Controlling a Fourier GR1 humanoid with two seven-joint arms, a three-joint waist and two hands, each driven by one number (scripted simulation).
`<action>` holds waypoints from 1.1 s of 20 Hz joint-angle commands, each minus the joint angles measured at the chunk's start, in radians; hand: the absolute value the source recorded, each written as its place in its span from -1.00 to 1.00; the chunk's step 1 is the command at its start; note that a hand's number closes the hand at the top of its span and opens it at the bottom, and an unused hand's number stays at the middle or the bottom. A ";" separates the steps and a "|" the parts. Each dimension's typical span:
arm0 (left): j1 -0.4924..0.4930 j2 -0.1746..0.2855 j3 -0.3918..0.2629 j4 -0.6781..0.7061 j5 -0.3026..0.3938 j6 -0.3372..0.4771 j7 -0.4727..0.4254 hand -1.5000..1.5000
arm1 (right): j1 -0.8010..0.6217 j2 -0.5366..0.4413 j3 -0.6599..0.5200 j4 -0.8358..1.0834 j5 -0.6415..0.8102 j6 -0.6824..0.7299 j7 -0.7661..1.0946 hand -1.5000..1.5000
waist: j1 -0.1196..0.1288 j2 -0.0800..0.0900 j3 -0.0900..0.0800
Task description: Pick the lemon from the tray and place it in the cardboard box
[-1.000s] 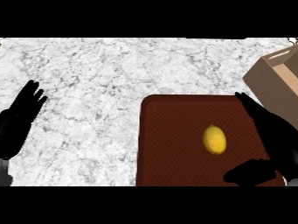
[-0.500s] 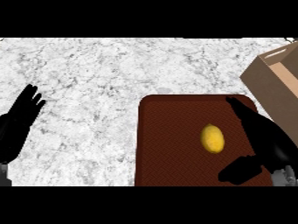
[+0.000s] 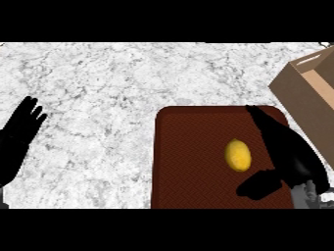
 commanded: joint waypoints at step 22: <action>-0.012 -0.059 0.050 -0.055 -0.055 -0.042 0.089 0.00 | 0.029 0.143 0.023 0.125 0.181 0.117 0.092 -1.00 | -0.002 -0.001 0.000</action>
